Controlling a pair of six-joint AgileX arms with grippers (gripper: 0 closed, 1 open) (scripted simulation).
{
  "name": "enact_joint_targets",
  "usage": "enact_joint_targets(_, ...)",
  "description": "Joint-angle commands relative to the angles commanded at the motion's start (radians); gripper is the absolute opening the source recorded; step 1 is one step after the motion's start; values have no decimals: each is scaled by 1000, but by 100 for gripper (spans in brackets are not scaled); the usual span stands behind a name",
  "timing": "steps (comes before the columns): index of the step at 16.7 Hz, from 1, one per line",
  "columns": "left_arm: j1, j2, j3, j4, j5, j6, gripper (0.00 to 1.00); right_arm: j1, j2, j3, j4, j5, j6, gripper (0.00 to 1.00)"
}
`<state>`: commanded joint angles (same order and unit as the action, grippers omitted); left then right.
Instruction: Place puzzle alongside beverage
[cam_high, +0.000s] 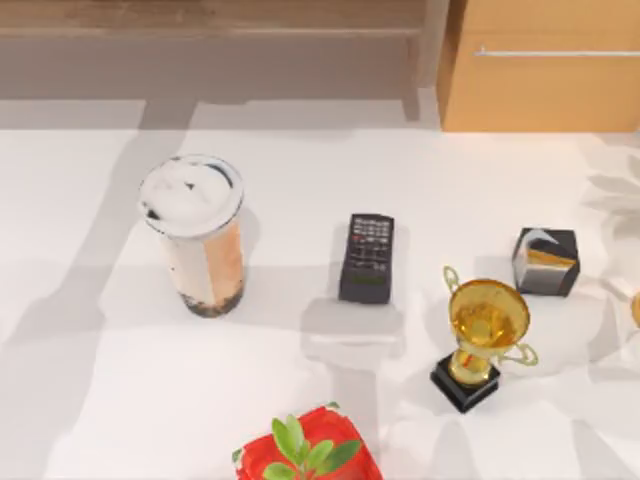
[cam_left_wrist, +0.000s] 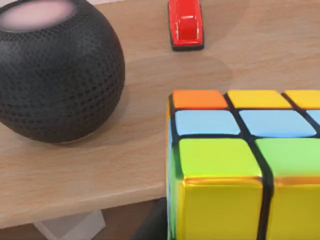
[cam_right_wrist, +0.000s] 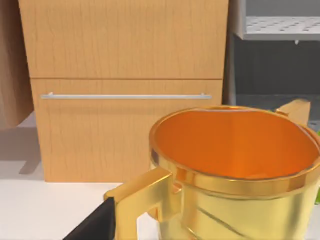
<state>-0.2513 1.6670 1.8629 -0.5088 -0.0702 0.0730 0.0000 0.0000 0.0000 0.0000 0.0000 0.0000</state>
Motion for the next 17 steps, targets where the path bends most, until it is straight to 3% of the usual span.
enact_joint_targets(4,138,21,-179,-340,66,-33,0,0,0,0,0,0,0,100)
enact_joint_targets(7,212,130,-320,-495,78,-65,0,0,0,0,0,0,0,100)
enact_joint_targets(11,212,243,-422,-563,76,-91,0,0,0,0,0,0,0,100)
enact_joint_targets(17,205,256,-434,-561,76,-92,0,0,0,0,0,0,0,100)
